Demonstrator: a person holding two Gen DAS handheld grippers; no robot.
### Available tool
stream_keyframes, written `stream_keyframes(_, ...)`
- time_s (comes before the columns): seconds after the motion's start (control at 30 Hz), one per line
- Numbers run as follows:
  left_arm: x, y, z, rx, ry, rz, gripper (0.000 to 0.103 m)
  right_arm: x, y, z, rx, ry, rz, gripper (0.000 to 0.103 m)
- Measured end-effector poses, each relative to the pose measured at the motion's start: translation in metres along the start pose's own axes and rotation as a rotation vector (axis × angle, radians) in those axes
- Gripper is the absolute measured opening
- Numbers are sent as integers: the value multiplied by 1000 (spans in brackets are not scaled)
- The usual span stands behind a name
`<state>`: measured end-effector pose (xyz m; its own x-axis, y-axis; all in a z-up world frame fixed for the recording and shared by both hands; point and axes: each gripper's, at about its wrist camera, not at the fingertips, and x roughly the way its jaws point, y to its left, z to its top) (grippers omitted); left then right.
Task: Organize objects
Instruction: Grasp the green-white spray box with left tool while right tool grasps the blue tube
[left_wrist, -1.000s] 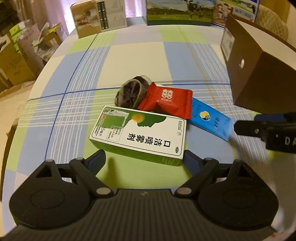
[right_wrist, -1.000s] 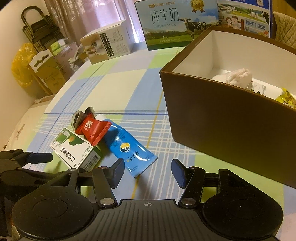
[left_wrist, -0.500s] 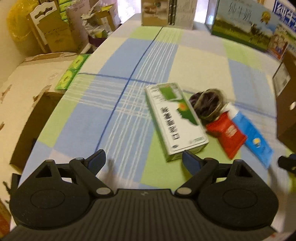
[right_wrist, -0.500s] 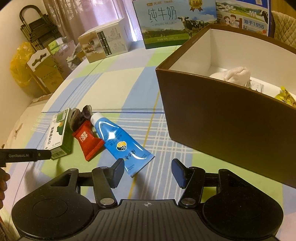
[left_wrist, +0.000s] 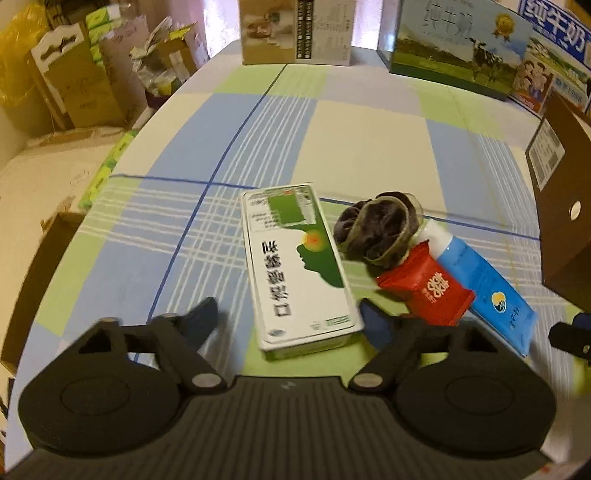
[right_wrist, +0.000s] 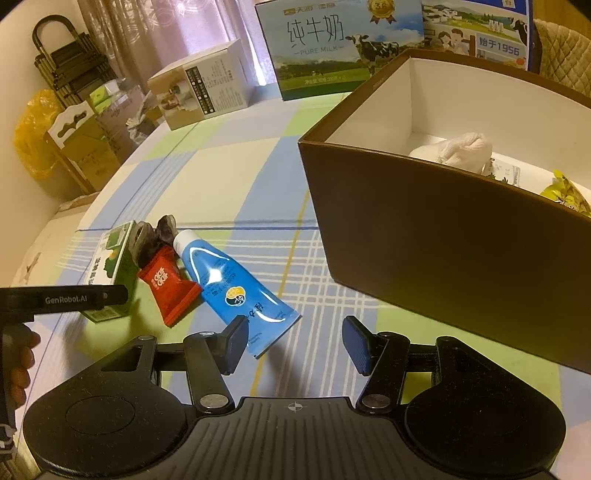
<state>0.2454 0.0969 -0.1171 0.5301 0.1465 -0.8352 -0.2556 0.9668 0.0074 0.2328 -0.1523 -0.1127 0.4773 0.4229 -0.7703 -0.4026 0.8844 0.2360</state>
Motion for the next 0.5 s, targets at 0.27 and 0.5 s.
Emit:
stream_keyframes(0.27, -9, 10, -6, 18, 40, 7, 52, 1, 0, 0, -2, 4, -2, 55)
stream_keyframes(0.5, -12, 16, -2, 13, 35, 12, 64, 6, 13, 2, -48, -10, 34, 54)
